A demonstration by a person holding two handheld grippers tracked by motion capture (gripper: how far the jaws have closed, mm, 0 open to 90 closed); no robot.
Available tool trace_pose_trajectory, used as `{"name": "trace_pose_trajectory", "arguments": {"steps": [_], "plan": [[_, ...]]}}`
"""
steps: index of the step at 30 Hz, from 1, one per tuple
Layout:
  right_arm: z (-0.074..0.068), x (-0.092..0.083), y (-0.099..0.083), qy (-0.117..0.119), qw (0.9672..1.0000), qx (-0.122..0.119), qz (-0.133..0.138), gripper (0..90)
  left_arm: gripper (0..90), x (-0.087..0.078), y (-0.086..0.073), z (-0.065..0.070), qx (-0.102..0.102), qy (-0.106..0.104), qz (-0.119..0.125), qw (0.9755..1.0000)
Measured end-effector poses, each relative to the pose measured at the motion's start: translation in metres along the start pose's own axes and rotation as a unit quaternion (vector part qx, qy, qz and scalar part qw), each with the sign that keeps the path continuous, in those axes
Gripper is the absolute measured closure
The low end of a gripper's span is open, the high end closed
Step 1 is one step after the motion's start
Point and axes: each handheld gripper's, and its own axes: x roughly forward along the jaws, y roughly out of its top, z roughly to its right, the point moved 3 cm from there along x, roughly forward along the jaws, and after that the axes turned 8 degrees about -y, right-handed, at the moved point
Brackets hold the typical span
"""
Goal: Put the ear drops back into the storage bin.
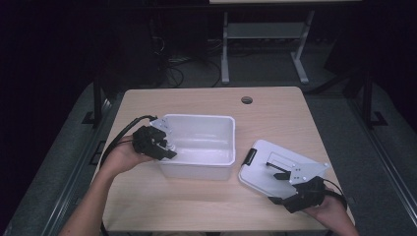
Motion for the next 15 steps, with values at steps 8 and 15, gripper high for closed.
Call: {"name": "trace_pose_trajectory", "arguments": {"steps": [8,15], "plan": [[0.0002,0.0014,-0.0013,0.002,1.0,0.002,-0.002,25.9,60.0,0.0065,-0.0026,-0.0025,-0.003,0.001,-0.003,1.0],[0.0004,0.0024,-0.002,0.002,1.0,0.002,-0.004,25.9,60.0,0.0073,-0.0044,-0.0035,-0.004,0.007,-0.003,1.0]]}}
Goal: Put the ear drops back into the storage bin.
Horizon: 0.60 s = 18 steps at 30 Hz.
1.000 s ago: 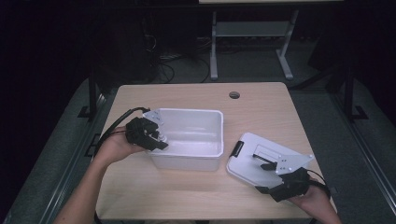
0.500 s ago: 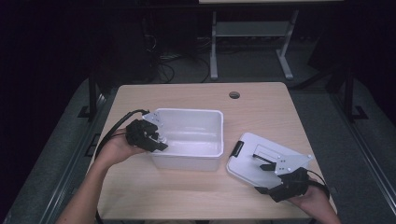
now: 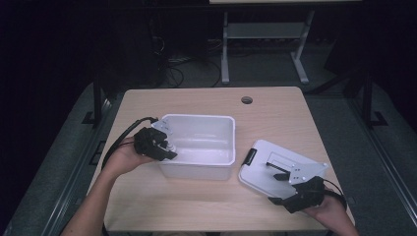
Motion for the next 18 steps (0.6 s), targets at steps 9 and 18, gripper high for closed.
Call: {"name": "trace_pose_trajectory", "arguments": {"steps": [9,18], "plan": [[0.0008,-0.0013,0.001,-0.002,1.0,-0.003,0.003,25.9,60.0,0.0011,0.0006,-0.0013,-0.001,0.003,0.0,1.0],[0.0007,-0.0021,0.0004,-0.001,1.0,-0.002,0.001,25.9,59.9,0.0059,-0.0006,-0.0026,-0.004,-0.005,-0.009,0.9999]]}}
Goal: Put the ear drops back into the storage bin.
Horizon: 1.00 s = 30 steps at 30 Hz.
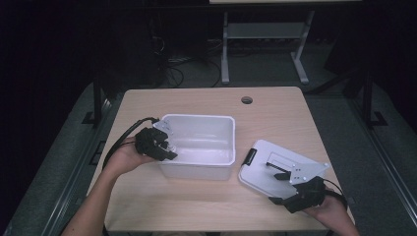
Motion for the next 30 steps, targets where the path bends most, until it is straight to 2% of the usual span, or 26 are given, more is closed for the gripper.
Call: {"name": "trace_pose_trajectory", "arguments": {"steps": [3,10,17,19,30], "plan": [[0.0,0.0,0.0,-0.001,1.0,-0.001,0.0,25.9,59.8,0.001,-0.001,0.0,0.0,-0.005,-0.005,1.0],[0.0,-0.001,0.001,-0.004,1.0,-0.001,0.003,25.9,59.9,0.007,-0.003,-0.002,-0.007,-0.002,-0.016,0.9998],[0.001,-0.001,0.001,-0.005,1.0,-0.005,0.005,25.9,60.0,0.003,-0.001,-0.002,-0.002,-0.004,-0.005,1.0],[0.0,-0.001,0.002,-0.004,1.0,-0.002,0.004,25.8,64.1,0.002,-0.002,-0.002,0.001,0.003,-0.013,0.9999],[0.0,-0.001,0.001,-0.005,1.0,-0.004,0.004,25.8,63.2,-0.004,0.001,0.002,0.006,0.005,-0.003,1.0]]}}
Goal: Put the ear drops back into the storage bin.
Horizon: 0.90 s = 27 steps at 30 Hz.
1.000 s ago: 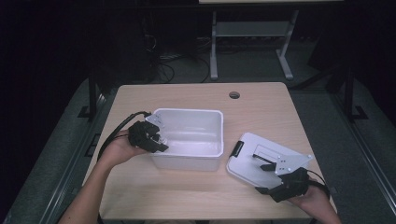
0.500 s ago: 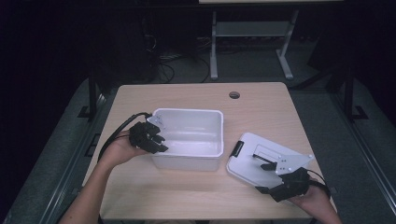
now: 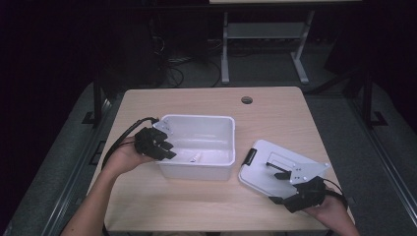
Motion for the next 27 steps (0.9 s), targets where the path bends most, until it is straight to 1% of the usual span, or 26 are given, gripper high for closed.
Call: {"name": "trace_pose_trajectory", "arguments": {"steps": [1,2,5,7,11,12,13,16,19,21,27], "plan": [[0.0,0.0,0.0,0.0,1.0,0.0,0.0,25.8,63.0,-0.002,0.001,0.001,0.004,0.001,0.0,1.0],[0.0,0.0,0.0,0.0,1.0,0.001,0.0,25.8,62.7,-0.003,0.002,0.002,0.003,-0.001,0.002,1.0],[0.0,0.0,0.0,0.0,1.0,0.001,-0.001,25.8,61.7,-0.007,0.005,0.005,0.01,0.004,-0.002,0.9999],[0.0,0.0,0.0,0.0,1.0,0.001,0.0,25.8,61.6,-0.01,0.006,0.007,0.011,0.006,0.001,0.9999],[0.0,0.0,0.0,0.0,1.0,0.0,-0.001,25.8,61.0,-0.018,0.007,0.011,0.013,0.007,0.003,0.9999],[0.0,0.0,0.0,0.0,1.0,0.0,-0.001,25.8,60.8,-0.018,0.007,0.011,0.013,0.007,0.003,0.9999],[0.0,0.0,0.0,0.0,1.0,0.003,-0.002,25.8,60.8,-0.022,0.007,0.013,0.016,0.009,0.006,0.9998],[0.0,0.0,0.0,-0.001,1.0,0.0,-0.001,25.8,60.8,-0.026,0.007,0.016,0.018,0.009,0.01,0.9997],[0.0,0.0,0.0,-0.001,1.0,0.001,0.0,25.8,60.7,-0.031,0.008,0.02,0.023,0.012,0.009,0.9996],[0.0,-0.001,0.0,-0.003,1.0,0.0,0.001,25.8,60.7,-0.034,0.008,0.023,0.024,0.01,0.012,0.9996],[0.0,-0.001,0.001,-0.004,1.0,0.001,0.0,25.8,59.9,-0.042,0.004,0.029,0.028,0.015,0.016,0.9994]]}}
